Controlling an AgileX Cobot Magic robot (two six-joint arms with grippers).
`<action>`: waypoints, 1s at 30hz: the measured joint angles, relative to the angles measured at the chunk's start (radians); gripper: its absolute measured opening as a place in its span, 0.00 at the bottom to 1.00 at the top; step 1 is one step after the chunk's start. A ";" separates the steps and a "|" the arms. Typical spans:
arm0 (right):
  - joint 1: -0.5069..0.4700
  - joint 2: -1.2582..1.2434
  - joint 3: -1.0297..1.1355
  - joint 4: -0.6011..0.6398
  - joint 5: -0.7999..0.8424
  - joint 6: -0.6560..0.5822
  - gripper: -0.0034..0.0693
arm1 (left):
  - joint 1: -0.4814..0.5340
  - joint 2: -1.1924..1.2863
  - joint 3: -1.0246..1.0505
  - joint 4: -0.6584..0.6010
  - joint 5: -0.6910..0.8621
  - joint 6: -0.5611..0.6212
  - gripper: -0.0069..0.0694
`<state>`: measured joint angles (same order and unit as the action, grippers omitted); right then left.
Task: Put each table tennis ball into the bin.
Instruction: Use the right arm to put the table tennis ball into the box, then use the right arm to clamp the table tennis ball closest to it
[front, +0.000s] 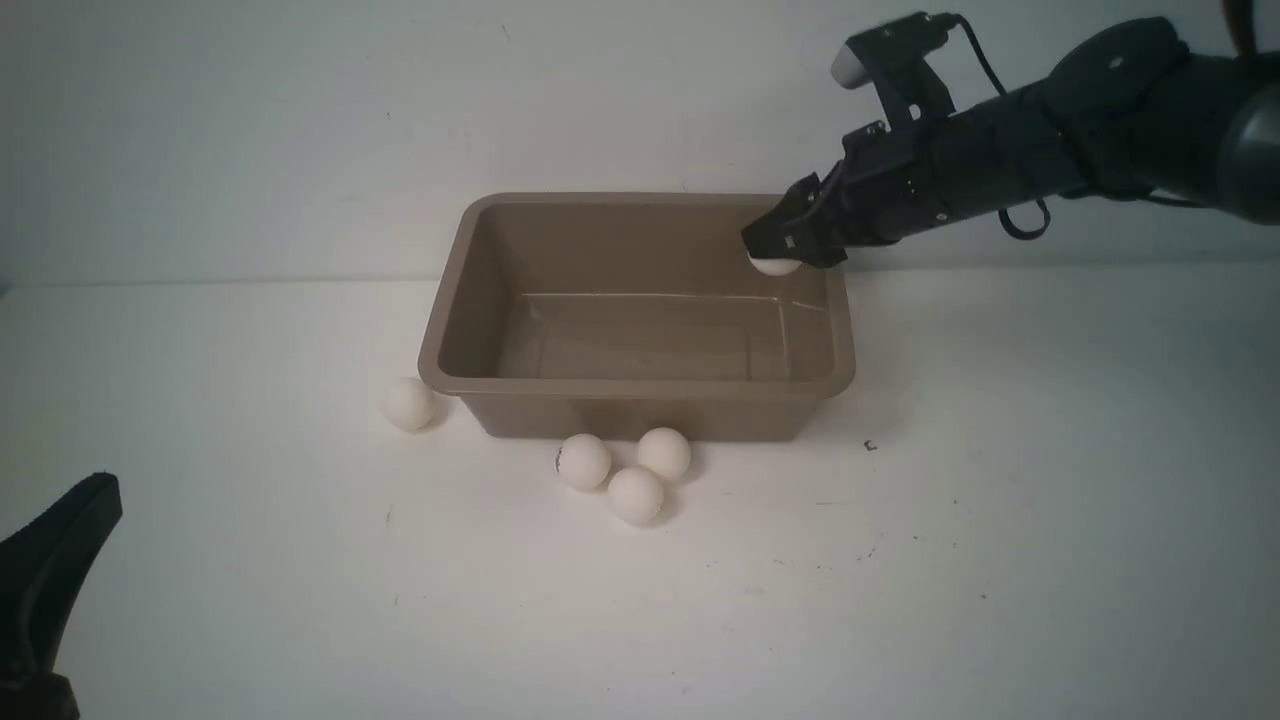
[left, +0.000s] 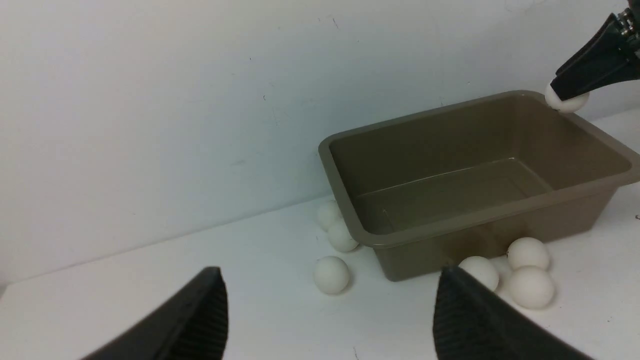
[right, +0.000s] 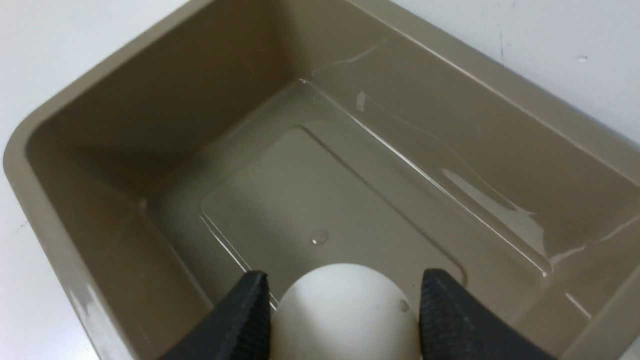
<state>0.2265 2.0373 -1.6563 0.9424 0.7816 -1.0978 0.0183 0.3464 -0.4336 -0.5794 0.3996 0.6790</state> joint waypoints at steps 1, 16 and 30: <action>0.000 0.000 0.000 -0.002 -0.001 -0.006 0.53 | 0.000 0.000 0.000 0.000 -0.001 0.000 0.74; -0.013 -0.008 0.000 -0.007 -0.086 -0.052 0.81 | 0.000 0.000 0.000 0.000 -0.010 0.000 0.74; -0.168 -0.077 0.000 -0.337 0.129 0.083 0.81 | 0.000 0.000 0.000 0.000 -0.011 0.001 0.74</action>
<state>0.0584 1.9607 -1.6563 0.6050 0.9102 -1.0149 0.0183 0.3464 -0.4336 -0.5794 0.3888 0.6801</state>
